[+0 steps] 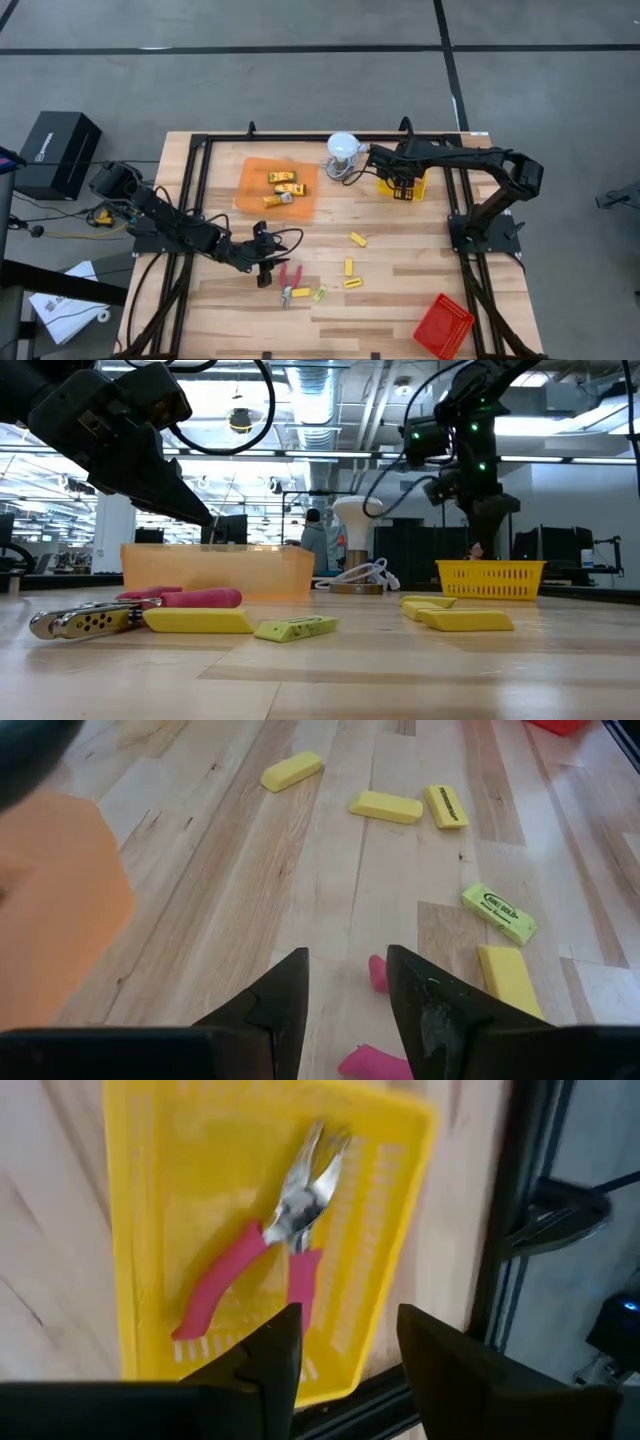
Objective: Pick & Place School Supplies
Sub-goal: Put the pink hole puncher into the yellow bin
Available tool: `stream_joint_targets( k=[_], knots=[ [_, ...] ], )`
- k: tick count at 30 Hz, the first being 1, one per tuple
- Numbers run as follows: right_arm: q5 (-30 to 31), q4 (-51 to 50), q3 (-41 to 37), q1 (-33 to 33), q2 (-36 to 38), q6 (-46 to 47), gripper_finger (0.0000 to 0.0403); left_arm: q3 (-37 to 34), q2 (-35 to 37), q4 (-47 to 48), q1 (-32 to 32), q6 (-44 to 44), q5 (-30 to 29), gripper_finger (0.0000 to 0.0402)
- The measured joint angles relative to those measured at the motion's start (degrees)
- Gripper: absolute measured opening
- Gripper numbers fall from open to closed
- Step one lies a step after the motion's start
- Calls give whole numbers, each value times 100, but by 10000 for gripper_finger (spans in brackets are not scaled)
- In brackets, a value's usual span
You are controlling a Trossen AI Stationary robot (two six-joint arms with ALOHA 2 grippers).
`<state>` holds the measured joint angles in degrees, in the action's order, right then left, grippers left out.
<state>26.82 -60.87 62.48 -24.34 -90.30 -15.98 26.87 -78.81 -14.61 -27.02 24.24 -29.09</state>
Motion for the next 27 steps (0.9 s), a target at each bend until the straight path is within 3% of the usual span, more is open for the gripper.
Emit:
stream_joint_targets(
  k=[4,9,15,21,27],
  knots=[
    [-423,38,505,-4,1,103,145,0,0,0,8,-135,-1,131],
    [-1604,396,1154,186,4,221,138,0,0,11,8,-340,10,131],
    [-2740,893,1546,863,4,440,139,0,0,519,8,-664,800,131],
    [-2849,1240,1558,1780,4,552,152,0,0,1023,8,-1652,1419,131],
    [-2841,1404,1558,2210,4,832,164,27,0,1027,-1,-3375,1446,131]
  ],
)
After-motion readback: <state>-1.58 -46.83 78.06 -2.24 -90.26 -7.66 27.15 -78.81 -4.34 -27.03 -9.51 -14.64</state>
